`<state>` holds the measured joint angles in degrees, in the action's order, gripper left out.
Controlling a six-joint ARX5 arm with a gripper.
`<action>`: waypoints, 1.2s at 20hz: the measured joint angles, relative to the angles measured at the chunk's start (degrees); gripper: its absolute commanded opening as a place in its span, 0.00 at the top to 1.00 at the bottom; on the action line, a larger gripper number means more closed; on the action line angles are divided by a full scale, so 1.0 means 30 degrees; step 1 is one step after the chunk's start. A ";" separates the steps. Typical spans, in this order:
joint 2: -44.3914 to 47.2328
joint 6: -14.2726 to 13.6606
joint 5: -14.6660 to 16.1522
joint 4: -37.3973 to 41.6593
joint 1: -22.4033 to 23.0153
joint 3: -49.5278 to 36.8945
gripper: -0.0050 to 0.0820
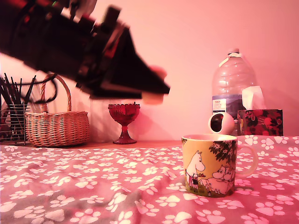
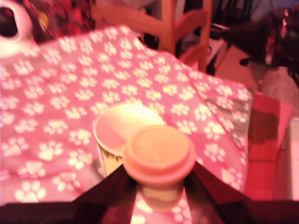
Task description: Pick the coffee capsule and then drop it inside the coffee cup in front of you
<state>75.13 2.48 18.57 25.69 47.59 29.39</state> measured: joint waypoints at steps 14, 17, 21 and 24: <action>0.1741 -0.0692 -0.0583 -0.5960 0.0000 0.4481 0.80; 0.3249 -0.1020 -0.0597 -0.6798 0.0000 0.5566 0.80; 0.4816 -0.1217 -0.0597 -0.8218 0.0000 0.7650 0.80; 0.5836 -0.1333 -0.0597 -0.9151 0.0015 0.9245 0.80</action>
<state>92.64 -1.52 16.78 -1.76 47.64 57.12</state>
